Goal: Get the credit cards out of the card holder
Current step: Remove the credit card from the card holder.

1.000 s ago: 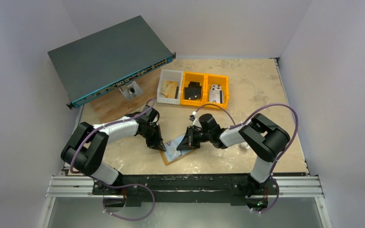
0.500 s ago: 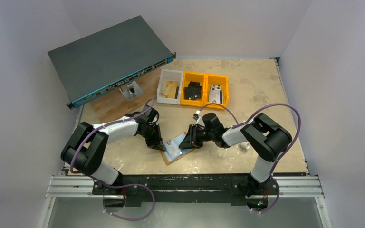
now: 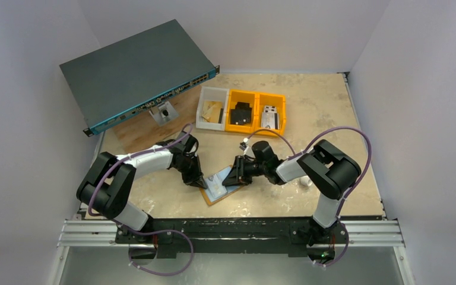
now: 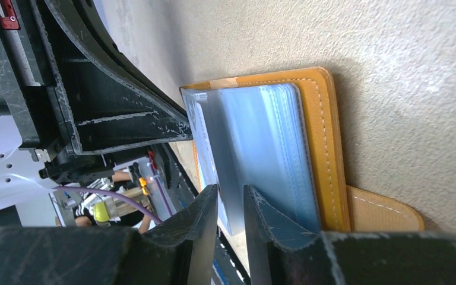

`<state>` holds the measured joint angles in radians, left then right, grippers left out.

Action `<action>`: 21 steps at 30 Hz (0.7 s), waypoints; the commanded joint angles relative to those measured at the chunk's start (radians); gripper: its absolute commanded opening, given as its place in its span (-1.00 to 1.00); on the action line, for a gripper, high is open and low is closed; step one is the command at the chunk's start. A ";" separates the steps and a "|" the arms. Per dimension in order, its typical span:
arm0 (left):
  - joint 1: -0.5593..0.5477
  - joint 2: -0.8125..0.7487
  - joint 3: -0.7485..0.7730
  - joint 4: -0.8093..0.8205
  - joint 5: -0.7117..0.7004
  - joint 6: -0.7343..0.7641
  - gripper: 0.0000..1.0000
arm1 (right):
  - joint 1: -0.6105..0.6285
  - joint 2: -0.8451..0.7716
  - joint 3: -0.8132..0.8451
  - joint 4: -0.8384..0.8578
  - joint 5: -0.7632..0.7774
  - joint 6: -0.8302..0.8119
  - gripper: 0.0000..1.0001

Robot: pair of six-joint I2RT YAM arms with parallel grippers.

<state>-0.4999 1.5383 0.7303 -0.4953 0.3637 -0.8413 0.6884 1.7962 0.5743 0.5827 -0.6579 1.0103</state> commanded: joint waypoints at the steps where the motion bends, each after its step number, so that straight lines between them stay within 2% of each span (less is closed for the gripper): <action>1: -0.002 0.045 -0.016 -0.025 -0.117 0.048 -1.00 | 0.012 -0.024 0.032 -0.029 -0.008 -0.030 -0.53; 9: -0.003 0.048 -0.014 -0.025 -0.117 0.048 -1.00 | 0.042 -0.018 0.055 -0.041 -0.005 -0.037 -0.59; 21: -0.003 0.035 -0.026 -0.038 -0.140 0.051 -1.00 | 0.035 -0.045 0.010 -0.051 0.043 -0.015 -0.82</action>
<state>-0.4999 1.5410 0.7334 -0.4992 0.3637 -0.8410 0.7280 1.7947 0.6014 0.5316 -0.6437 0.9920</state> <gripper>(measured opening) 0.003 0.102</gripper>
